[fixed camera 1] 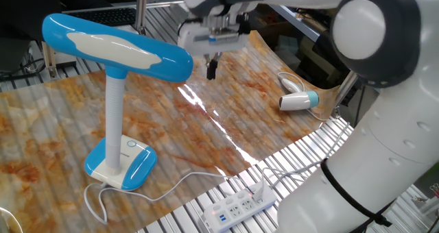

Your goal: Turn off the desk lamp by pressing the button

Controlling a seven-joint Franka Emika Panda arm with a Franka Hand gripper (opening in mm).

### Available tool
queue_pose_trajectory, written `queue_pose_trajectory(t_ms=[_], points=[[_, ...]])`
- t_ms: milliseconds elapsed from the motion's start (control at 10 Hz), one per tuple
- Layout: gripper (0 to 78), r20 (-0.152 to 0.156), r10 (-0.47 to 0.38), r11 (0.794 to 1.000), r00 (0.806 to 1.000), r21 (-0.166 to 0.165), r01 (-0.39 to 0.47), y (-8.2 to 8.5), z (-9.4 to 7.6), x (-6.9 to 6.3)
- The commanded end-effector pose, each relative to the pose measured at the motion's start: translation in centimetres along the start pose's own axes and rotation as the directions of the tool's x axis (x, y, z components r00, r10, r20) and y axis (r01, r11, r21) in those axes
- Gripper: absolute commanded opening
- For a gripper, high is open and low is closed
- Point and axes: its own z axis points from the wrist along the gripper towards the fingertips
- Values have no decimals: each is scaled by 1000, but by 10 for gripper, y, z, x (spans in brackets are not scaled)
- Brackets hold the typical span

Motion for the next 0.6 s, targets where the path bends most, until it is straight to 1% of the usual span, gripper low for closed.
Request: queue_pose_trajectory(t_ms=[100, 200, 300, 400, 600], points=[[0, 128, -10, 1000, 992, -12, 12, -7, -61, 15], [0, 152, -12, 1000, 988, -12, 14, -6, -63, 16], [0, 183, -10, 1000, 983, -13, 12, -6, -65, 19], [0, 195, -9, 1000, 981, -14, 12, -5, -65, 19], [0, 202, -4, 1000, 979, -15, 7, -2, -61, 21]])
